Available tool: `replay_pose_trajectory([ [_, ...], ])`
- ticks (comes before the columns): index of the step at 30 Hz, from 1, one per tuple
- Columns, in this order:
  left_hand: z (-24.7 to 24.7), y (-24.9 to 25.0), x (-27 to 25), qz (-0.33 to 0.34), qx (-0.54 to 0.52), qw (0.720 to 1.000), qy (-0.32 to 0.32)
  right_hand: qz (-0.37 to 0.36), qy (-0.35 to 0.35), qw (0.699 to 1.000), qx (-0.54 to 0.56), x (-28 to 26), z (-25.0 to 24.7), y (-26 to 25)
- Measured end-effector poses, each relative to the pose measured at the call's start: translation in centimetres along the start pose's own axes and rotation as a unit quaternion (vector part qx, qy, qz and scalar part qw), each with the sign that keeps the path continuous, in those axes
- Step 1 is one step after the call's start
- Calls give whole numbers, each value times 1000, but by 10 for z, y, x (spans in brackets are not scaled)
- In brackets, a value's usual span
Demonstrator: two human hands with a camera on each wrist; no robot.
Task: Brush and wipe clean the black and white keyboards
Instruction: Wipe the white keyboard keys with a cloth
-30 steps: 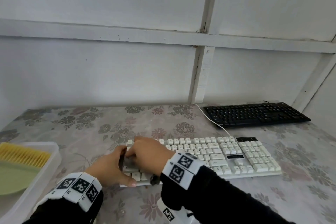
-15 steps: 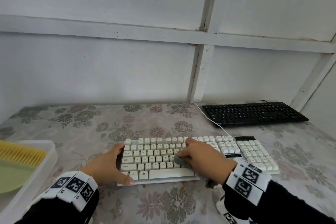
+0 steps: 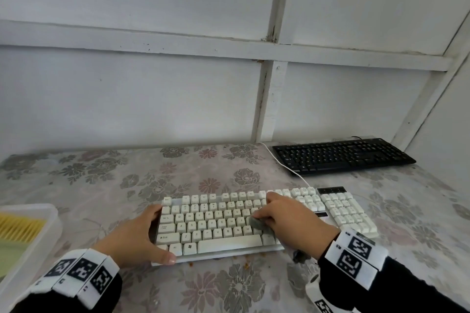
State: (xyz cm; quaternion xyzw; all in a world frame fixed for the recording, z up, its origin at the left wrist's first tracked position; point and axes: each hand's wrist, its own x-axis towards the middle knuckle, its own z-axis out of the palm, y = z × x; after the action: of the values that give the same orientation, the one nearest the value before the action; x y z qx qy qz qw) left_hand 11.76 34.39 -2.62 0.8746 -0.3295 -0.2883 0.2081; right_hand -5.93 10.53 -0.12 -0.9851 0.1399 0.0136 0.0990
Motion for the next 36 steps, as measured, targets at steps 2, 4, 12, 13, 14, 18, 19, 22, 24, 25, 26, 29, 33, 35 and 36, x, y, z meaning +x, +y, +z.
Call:
replay_pose_trajectory([
  [2, -1, 0, -1, 3, -1, 1000, -11, 18, 4, 1000, -11, -6, -2, 14],
  [4, -2, 1, -2, 6, 3, 1000, -15, 24, 6, 1000, -15, -11, -5, 26],
  [12, -3, 1, -2, 5, 6, 1000, -17, 94, -15, 994, -54, -28, -24, 76],
  [13, -3, 2, -3, 7, 6, 1000, -18, 93, -8, 994, -53, -26, -29, 73],
  [14, -3, 2, -3, 10, 6, 1000, -18, 88, 1, 995, -46, -23, -33, 67],
  [18, -3, 4, -5, 13, -2, 1000, -15, 4, 15, 999, 28, -4, -37, 9],
  [19, -2, 4, -5, 13, -5, 1000, -16, -21, 5, 999, 44, 1, -33, -7],
  [22, -3, 4, -5, 13, -9, 1000, -19, -59, -30, 997, 44, 12, -17, -33],
  [24, -3, 4, -5, 11, -10, 1000, -21, -50, -37, 997, 42, 11, -12, -29],
  [25, -3, 4, -5, 10, -9, 1000, -22, -41, -36, 998, 44, 9, -12, -23],
  [26, -4, 4, -5, 9, -6, 1000, -24, -31, -34, 998, 41, 5, -12, -14],
  [29, -4, 4, -5, 6, 3, 1000, -23, 9, -34, 999, 18, -9, -17, 19],
  [33, -3, 1, -2, 10, 7, 1000, -17, 65, -28, 997, -14, -19, -24, 54],
  [35, -2, 1, -1, 9, 6, 1000, -14, 74, -27, 997, -22, -19, -28, 54],
  [36, -2, 1, -1, 9, 5, 1000, -13, 70, -19, 997, -23, -17, -30, 48],
])
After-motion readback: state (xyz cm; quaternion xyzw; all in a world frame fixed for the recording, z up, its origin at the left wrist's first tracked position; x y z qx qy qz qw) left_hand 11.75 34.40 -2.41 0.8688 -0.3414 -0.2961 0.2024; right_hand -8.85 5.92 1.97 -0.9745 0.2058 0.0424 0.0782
